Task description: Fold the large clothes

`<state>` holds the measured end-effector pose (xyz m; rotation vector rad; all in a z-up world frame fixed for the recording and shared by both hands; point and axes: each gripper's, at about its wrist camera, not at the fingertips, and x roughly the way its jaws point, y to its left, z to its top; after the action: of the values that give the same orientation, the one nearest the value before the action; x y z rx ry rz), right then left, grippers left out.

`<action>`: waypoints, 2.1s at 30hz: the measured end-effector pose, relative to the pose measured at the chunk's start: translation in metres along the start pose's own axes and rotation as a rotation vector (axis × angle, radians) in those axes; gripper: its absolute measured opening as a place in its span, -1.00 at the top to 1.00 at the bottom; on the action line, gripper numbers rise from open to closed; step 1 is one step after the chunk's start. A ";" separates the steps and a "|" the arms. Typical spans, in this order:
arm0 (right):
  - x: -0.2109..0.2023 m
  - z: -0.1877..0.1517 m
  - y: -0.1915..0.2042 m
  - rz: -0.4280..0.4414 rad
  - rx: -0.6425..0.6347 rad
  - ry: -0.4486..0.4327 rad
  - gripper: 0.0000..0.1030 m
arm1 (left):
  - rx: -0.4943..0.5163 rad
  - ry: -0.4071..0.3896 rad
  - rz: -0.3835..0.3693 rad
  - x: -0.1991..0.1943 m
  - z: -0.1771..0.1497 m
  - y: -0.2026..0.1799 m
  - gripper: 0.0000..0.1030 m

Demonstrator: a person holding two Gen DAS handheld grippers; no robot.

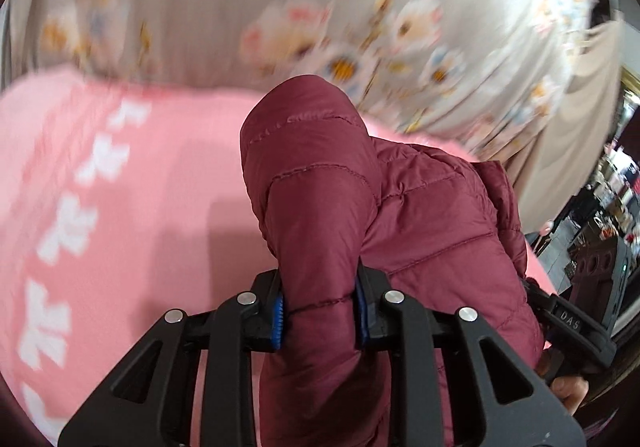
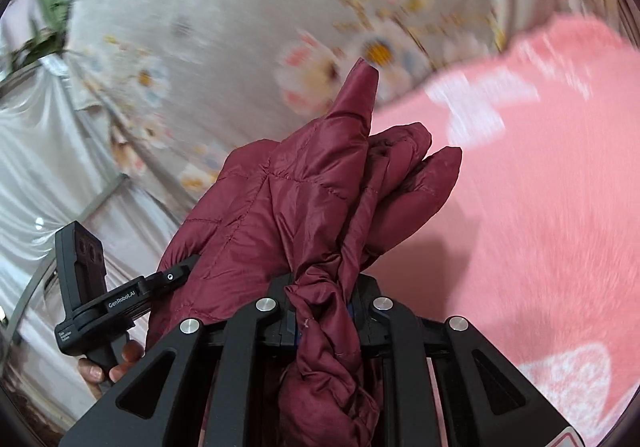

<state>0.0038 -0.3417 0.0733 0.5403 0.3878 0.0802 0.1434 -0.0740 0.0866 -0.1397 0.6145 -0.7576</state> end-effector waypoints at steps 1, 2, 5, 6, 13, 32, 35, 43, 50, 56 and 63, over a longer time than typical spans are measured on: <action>-0.007 0.008 0.016 0.003 -0.043 -0.041 0.71 | 0.024 -0.037 -0.006 -0.012 0.007 -0.003 0.52; -0.013 0.012 0.027 0.009 -0.075 -0.071 0.71 | 0.041 -0.066 -0.009 -0.021 0.012 -0.003 0.52; -0.025 0.030 0.070 0.033 -0.186 -0.177 0.71 | 0.098 -0.183 -0.010 -0.055 0.034 -0.004 0.51; -0.026 0.035 0.082 0.043 -0.210 -0.203 0.71 | 0.115 -0.222 -0.008 -0.067 0.042 -0.003 0.51; -0.015 0.064 0.153 0.130 -0.351 -0.335 0.71 | 0.207 -0.429 0.036 -0.122 0.081 0.019 0.50; 0.200 0.034 0.127 0.067 -0.320 -0.045 0.71 | 0.107 -0.263 0.190 -0.005 0.065 0.172 0.49; 0.231 0.022 0.105 0.043 -0.282 0.014 0.71 | 0.088 -0.208 0.200 0.029 0.054 0.190 0.49; 0.290 -0.022 0.063 -0.040 -0.223 0.134 0.70 | 0.068 -0.050 0.218 0.099 0.020 0.223 0.49; 0.305 -0.039 0.033 -0.074 -0.106 0.192 0.66 | 0.075 -0.024 0.261 0.109 0.004 0.230 0.36; 0.289 -0.038 0.043 -0.210 -0.130 0.217 0.41 | 0.027 0.050 0.360 0.110 0.006 0.231 0.07; 0.256 -0.017 0.085 -0.352 -0.238 0.162 0.39 | 0.030 0.141 0.553 0.093 0.015 0.208 -0.37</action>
<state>0.2367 -0.2161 0.0172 0.2257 0.6171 -0.1689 0.3294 0.0127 -0.0147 0.1110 0.7327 -0.2416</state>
